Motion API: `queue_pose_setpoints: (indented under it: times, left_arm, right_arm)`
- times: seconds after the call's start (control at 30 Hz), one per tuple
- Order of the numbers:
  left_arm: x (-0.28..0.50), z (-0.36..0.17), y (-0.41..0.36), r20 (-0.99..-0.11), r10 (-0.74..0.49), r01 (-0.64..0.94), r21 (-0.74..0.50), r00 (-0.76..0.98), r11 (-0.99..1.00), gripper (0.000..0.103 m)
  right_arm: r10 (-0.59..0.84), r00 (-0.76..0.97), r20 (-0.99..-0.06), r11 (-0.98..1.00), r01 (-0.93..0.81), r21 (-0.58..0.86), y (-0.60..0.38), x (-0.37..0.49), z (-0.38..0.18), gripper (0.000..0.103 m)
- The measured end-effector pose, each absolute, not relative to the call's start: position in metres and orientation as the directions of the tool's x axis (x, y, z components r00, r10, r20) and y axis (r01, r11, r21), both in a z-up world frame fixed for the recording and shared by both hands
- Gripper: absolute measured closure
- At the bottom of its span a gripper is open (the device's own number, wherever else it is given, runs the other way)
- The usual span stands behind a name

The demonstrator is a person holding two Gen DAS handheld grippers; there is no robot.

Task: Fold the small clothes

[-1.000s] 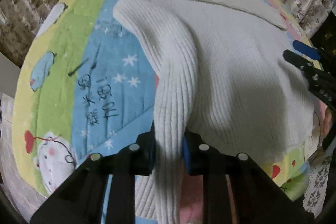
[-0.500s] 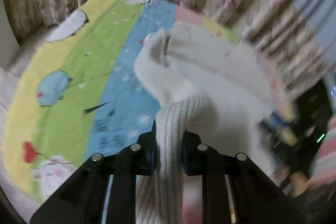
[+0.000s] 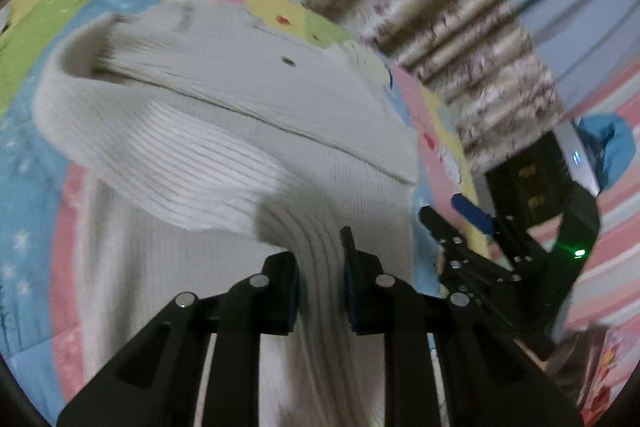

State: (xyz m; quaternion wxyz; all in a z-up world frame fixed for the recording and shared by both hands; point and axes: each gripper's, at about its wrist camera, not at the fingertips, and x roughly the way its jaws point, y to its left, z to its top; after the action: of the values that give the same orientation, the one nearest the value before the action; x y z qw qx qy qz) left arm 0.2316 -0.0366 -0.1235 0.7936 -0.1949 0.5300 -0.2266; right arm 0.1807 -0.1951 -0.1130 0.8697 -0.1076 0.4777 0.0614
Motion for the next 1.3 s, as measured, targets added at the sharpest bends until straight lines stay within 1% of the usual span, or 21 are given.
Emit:
queue_pose_setpoints:
  times: [0.07, 0.1, 0.13, 0.2, 0.3, 0.37, 0.5, 0.6, 0.7, 0.73, 0.77, 0.8, 0.83, 0.97, 1.03, 1.1, 1.13, 1.23, 1.3]
  left_arm:
    - [0.237, -0.136, -0.053, -0.813, -0.508, 0.163, -0.481, 0.286, 0.862, 0.079]
    - [0.236, -0.138, -0.055, -0.827, -0.49, 0.166, -0.461, 0.277, 0.872, 0.066]
    - [0.235, -0.14, -0.057, -0.845, -0.466, 0.174, -0.434, 0.261, 0.884, 0.045]
    - [0.231, -0.136, -0.052, -0.855, -0.445, 0.188, -0.407, 0.268, 0.894, 0.028]
    - [0.219, -0.122, -0.041, -0.873, -0.381, 0.258, -0.31, 0.304, 0.915, 0.027]
    - [0.215, -0.116, -0.03, -0.878, -0.329, 0.285, -0.235, 0.347, 0.929, 0.027]
    - [0.228, -0.114, 0.007, -0.889, -0.176, 0.261, -0.066, 0.423, 0.963, 0.027]
    - [0.239, -0.115, 0.029, -0.893, -0.174, 0.223, -0.086, 0.414, 0.971, 0.027]
    - [0.25, -0.117, 0.047, -0.893, -0.163, 0.183, -0.093, 0.419, 0.979, 0.027]
    - [0.251, -0.118, 0.053, -0.895, -0.164, 0.174, -0.099, 0.415, 0.98, 0.027]
    - [0.252, -0.118, 0.058, -0.896, -0.169, 0.17, -0.107, 0.41, 0.98, 0.027]
    - [0.255, -0.12, 0.06, -0.898, -0.176, 0.163, -0.118, 0.403, 0.979, 0.027]
    - [0.256, -0.123, 0.064, -0.901, -0.183, 0.154, -0.132, 0.394, 0.979, 0.027]
    - [0.264, -0.127, 0.069, -0.906, -0.185, 0.141, -0.141, 0.38, 0.98, 0.027]
    - [0.27, -0.125, 0.072, -0.903, -0.173, 0.132, -0.131, 0.392, 0.983, 0.027]
    - [0.273, -0.12, 0.077, -0.898, -0.174, 0.117, -0.138, 0.405, 0.983, 0.027]
    - [0.276, -0.116, 0.08, -0.892, -0.181, 0.107, -0.149, 0.414, 0.983, 0.027]
    - [0.283, -0.104, 0.086, -0.878, -0.178, 0.086, -0.155, 0.444, 0.984, 0.027]
    - [0.285, -0.097, 0.087, -0.869, -0.175, 0.075, -0.158, 0.462, 0.984, 0.027]
  right_arm:
    - [0.011, 0.525, -0.851, 0.973, -0.201, -0.112, -0.203, 0.176, -0.116, 0.05]
    - [0.013, 0.522, -0.853, 0.973, -0.204, -0.11, -0.203, 0.174, -0.117, 0.05]
    - [0.016, 0.516, -0.856, 0.972, -0.209, -0.107, -0.203, 0.171, -0.119, 0.05]
    - [0.037, 0.505, -0.862, 0.972, -0.22, -0.087, -0.202, 0.167, -0.12, 0.05]
    - [0.101, 0.485, -0.869, 0.968, -0.249, -0.026, -0.194, 0.162, -0.121, 0.05]
    - [0.185, 0.46, -0.869, 0.959, -0.279, 0.056, -0.184, 0.156, -0.119, 0.05]
    - [0.331, 0.396, -0.857, 0.922, -0.33, 0.203, -0.166, 0.148, -0.117, 0.05]
    - [0.393, 0.341, -0.854, 0.895, -0.355, 0.269, -0.153, 0.145, -0.118, 0.05]
    - [0.413, 0.287, -0.864, 0.878, -0.377, 0.294, -0.141, 0.142, -0.125, 0.05]
    - [0.399, 0.264, -0.878, 0.878, -0.386, 0.282, -0.136, 0.143, -0.131, 0.051]
    - [0.383, 0.25, -0.889, 0.879, -0.396, 0.267, -0.132, 0.143, -0.136, 0.067]
    - [0.367, 0.244, -0.897, 0.88, -0.403, 0.251, -0.13, 0.144, -0.14, 0.082]
    - [0.354, 0.251, -0.901, 0.883, -0.406, 0.234, -0.129, 0.145, -0.141, 0.089]
    - [0.27, 0.34, -0.901, 0.904, -0.411, 0.116, -0.138, 0.163, -0.132, 0.091]
    - [0.22, 0.433, -0.874, 0.924, -0.38, 0.044, -0.147, 0.18, -0.115, 0.091]
    - [0.167, 0.536, -0.828, 0.941, -0.338, -0.029, -0.156, 0.198, -0.094, 0.092]
    - [0.13, 0.605, -0.786, 0.947, -0.311, -0.082, -0.159, 0.208, -0.079, 0.092]
    - [0.117, 0.734, -0.669, 0.958, -0.26, -0.118, -0.17, 0.23, -0.048, 0.092]
    - [0.114, 0.775, -0.621, 0.958, -0.251, -0.138, -0.174, 0.235, -0.041, 0.092]
